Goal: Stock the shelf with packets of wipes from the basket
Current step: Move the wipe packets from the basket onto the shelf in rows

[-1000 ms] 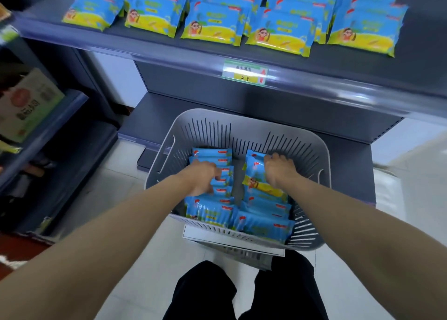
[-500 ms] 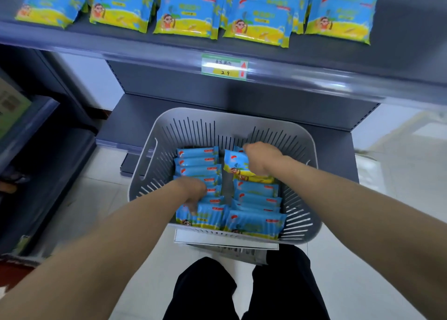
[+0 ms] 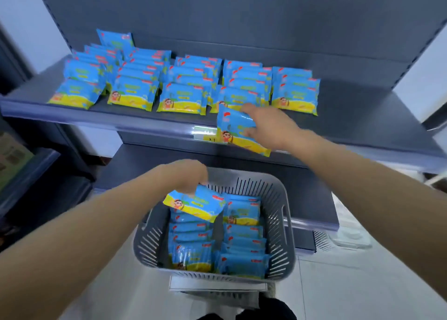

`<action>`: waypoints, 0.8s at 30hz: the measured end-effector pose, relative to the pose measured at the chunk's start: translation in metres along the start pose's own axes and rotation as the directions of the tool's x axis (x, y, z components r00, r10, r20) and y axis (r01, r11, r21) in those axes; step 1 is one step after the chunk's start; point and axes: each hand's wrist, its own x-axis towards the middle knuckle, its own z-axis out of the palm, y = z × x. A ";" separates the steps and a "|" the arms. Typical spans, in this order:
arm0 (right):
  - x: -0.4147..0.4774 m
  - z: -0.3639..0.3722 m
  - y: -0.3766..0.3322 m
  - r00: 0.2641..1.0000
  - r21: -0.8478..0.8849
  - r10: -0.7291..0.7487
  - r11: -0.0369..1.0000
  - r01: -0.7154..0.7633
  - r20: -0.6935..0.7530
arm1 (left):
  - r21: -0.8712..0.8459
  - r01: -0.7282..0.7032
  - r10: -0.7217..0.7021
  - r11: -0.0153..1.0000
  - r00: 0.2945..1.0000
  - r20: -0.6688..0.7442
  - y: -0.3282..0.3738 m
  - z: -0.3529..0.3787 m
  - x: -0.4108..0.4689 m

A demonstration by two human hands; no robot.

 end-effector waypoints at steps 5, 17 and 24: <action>0.023 -0.062 0.060 0.982 -0.042 0.186 0.981 -0.187 -0.034 | -0.144 -0.059 0.005 0.988 0.939 -0.343 -0.005 -0.105 -0.016; 0.066 -0.038 0.165 0.949 -0.095 0.255 0.966 -0.241 0.186 | -0.268 -0.098 -0.072 0.958 0.826 -0.559 0.022 -0.200 0.042; 0.109 -0.036 0.208 0.970 -0.175 0.166 0.975 -0.134 0.180 | -0.359 -0.100 -0.093 0.928 0.871 -0.483 0.027 -0.220 0.092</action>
